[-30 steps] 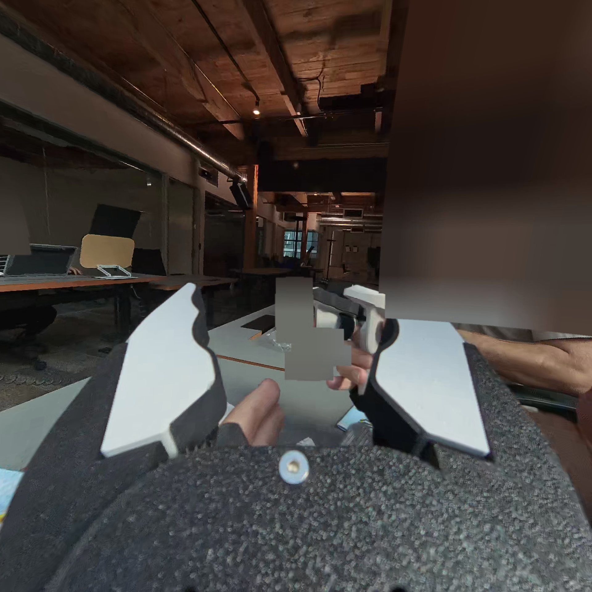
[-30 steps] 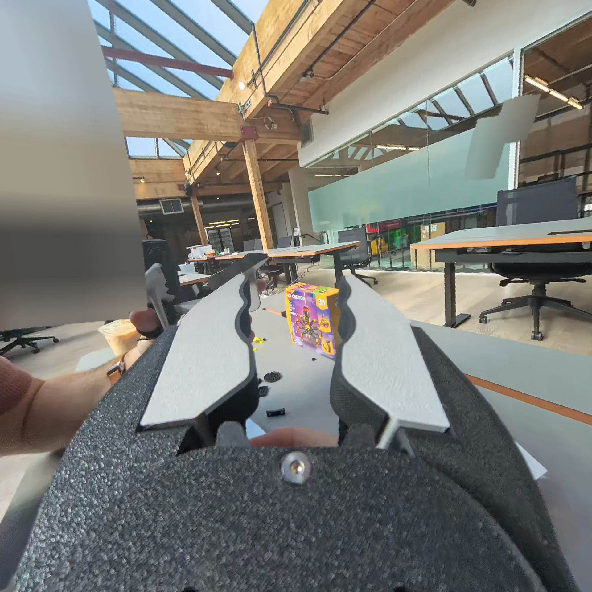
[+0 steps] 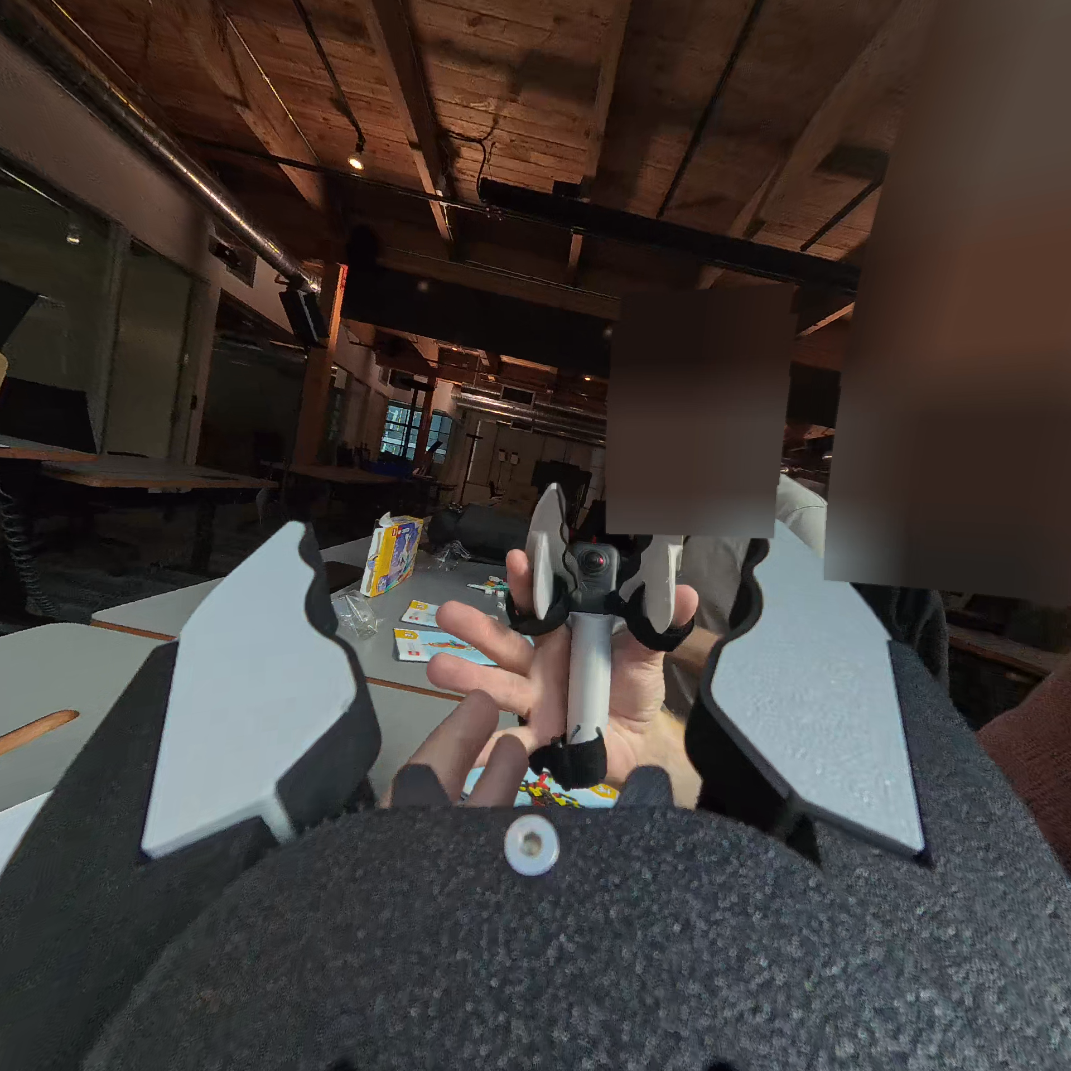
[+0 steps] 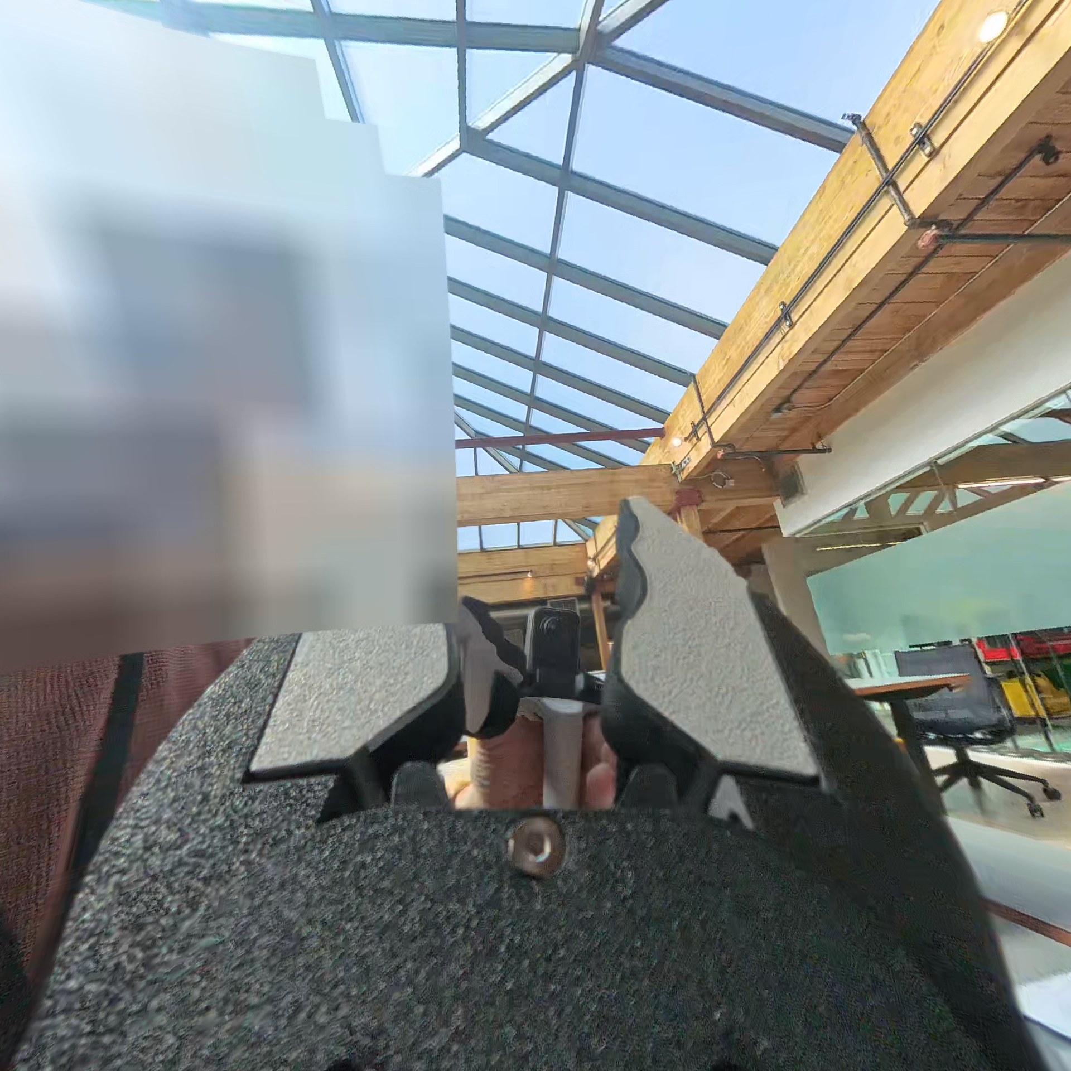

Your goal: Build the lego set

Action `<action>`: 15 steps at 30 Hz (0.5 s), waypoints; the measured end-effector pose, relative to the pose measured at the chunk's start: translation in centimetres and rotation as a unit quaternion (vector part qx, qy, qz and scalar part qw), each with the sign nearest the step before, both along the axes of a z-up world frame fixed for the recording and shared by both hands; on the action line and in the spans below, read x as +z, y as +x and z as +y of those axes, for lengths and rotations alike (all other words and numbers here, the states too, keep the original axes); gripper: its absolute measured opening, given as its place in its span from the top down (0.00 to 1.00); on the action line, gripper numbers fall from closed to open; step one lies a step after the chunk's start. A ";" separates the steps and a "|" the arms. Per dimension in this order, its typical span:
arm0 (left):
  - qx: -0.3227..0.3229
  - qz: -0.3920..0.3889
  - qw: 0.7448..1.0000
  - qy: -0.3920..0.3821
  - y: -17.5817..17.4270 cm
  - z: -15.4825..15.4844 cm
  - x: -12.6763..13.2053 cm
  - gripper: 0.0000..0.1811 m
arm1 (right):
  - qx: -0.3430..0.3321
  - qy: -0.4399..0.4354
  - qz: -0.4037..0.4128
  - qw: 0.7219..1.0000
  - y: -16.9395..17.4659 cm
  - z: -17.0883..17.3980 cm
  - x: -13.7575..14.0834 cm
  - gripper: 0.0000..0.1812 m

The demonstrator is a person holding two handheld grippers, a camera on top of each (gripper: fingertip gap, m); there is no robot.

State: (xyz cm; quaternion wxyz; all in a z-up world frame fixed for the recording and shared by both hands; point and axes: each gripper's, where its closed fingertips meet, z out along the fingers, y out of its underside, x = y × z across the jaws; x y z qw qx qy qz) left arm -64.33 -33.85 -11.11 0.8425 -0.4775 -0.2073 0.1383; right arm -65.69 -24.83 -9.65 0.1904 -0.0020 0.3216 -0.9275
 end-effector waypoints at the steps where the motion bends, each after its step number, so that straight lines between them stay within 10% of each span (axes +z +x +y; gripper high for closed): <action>1: 0.001 0.004 1.000 -0.021 0.5 0.4 -0.1 0.26 | -0.035 0.030 -0.002 0.999 0.2 -0.2 -0.2 0.70; 10: 0.113 0.018 0.983 -0.144 6.9 -0.6 -4.2 0.31 | -0.281 0.243 0.043 0.927 6.5 3.1 -4.4 0.70; 15: 0.224 0.062 0.942 -0.241 13.7 -3.0 -7.5 0.65 | -0.442 0.348 0.053 0.825 10.0 7.1 -9.0 0.81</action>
